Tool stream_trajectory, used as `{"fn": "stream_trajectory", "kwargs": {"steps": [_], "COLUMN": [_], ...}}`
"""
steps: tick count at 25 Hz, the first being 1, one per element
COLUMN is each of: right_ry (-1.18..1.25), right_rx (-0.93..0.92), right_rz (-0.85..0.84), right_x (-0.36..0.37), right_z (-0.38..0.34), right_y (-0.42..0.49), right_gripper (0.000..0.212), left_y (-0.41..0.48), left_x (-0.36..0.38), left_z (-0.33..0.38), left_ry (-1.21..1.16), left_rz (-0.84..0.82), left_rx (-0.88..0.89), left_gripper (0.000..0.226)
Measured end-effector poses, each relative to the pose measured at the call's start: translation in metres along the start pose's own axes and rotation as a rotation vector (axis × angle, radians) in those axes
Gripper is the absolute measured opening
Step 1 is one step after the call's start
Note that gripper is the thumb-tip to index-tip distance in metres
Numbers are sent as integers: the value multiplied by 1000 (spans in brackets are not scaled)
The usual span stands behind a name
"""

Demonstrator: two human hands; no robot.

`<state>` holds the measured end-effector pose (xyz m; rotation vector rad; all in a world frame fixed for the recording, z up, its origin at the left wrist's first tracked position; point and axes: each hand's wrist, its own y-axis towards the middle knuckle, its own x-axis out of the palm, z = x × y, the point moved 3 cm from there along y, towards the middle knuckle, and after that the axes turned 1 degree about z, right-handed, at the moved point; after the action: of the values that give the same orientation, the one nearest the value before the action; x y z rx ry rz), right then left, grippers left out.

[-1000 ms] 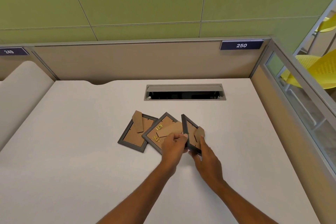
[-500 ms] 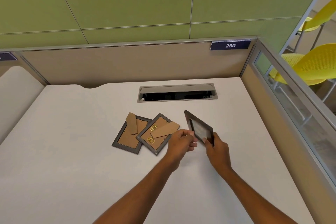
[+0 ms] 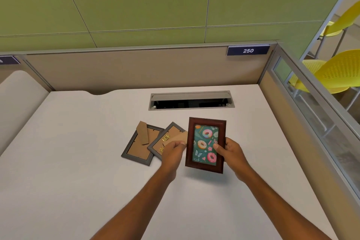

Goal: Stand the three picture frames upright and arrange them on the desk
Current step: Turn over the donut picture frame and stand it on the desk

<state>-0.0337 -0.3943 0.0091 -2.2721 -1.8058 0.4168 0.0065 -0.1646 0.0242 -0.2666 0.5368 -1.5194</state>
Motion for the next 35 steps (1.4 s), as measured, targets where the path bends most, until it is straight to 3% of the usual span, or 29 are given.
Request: {"fn": "stream_trajectory", "kwargs": {"steps": [3, 8, 19, 35], "right_ry": [-1, 27, 60, 426], "right_rx": [21, 54, 73, 262], "right_rz": [-76, -129, -114, 17], "right_x": [11, 22, 13, -33], "right_z": [-7, -12, -14, -3], "right_y": [0, 2, 8, 37], "right_gripper": [27, 24, 35, 80], "left_y": [1, -1, 5, 45], "left_x": [-4, -18, -11, 62], "left_z": [-4, 0, 12, 32], "left_ry": [-42, -44, 47, 60], "left_rz": [-93, -75, -126, -368], "left_rx": [-67, -71, 117, 88], "left_gripper": [30, 32, 28, 23]}}
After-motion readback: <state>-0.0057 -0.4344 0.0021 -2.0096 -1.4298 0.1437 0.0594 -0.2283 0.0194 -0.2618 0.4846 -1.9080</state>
